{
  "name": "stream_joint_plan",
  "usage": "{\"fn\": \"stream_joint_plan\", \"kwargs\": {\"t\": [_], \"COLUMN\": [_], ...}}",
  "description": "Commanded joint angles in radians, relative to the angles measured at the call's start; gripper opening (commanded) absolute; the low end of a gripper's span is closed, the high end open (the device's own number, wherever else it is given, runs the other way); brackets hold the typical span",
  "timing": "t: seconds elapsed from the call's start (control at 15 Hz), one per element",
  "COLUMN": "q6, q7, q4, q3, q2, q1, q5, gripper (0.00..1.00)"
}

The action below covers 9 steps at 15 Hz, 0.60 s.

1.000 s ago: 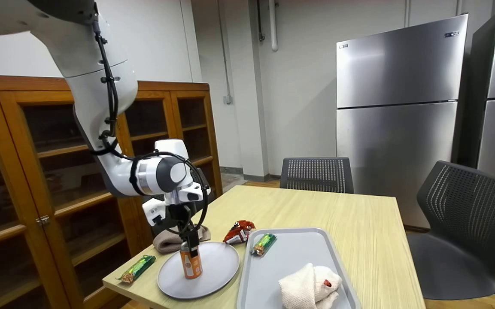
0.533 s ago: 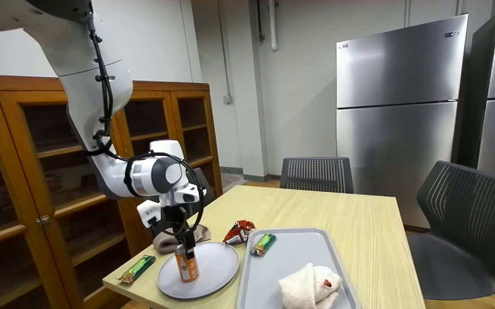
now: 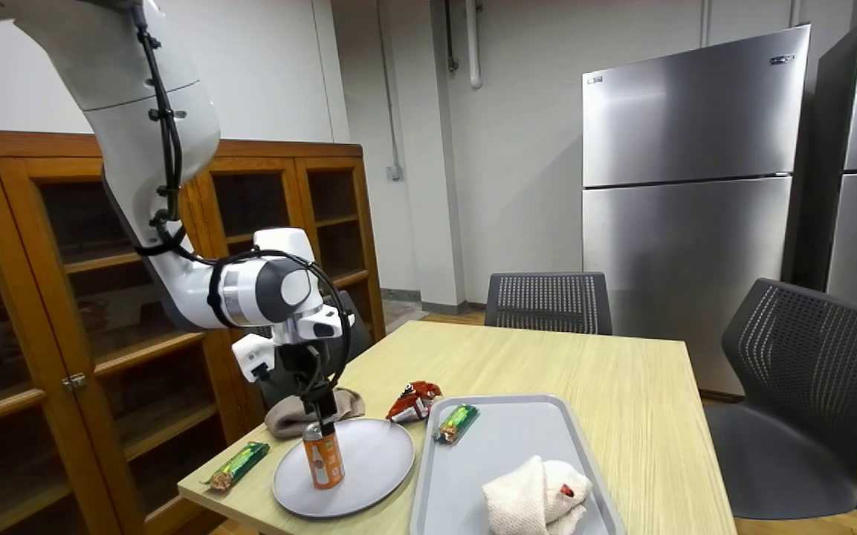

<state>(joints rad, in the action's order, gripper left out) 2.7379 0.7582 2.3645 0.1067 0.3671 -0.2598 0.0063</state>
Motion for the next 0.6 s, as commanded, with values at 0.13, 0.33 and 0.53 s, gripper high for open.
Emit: {"fn": "stream_joint_plan", "kwargs": {"t": [0.13, 0.33, 0.53], "q6": [-0.051, -0.094, -0.152], "q7": [-0.101, -0.16, -0.192], "q4": [0.084, 0.101, 0.113], "q3": [-0.04, -0.05, -0.042], "q2": [-0.166, -0.229, -0.282], "q1": [0.058, 0.085, 0.101], "q5": [0.014, 0.015, -0.024], "gripper": [1.0, 1.0, 1.0]}}
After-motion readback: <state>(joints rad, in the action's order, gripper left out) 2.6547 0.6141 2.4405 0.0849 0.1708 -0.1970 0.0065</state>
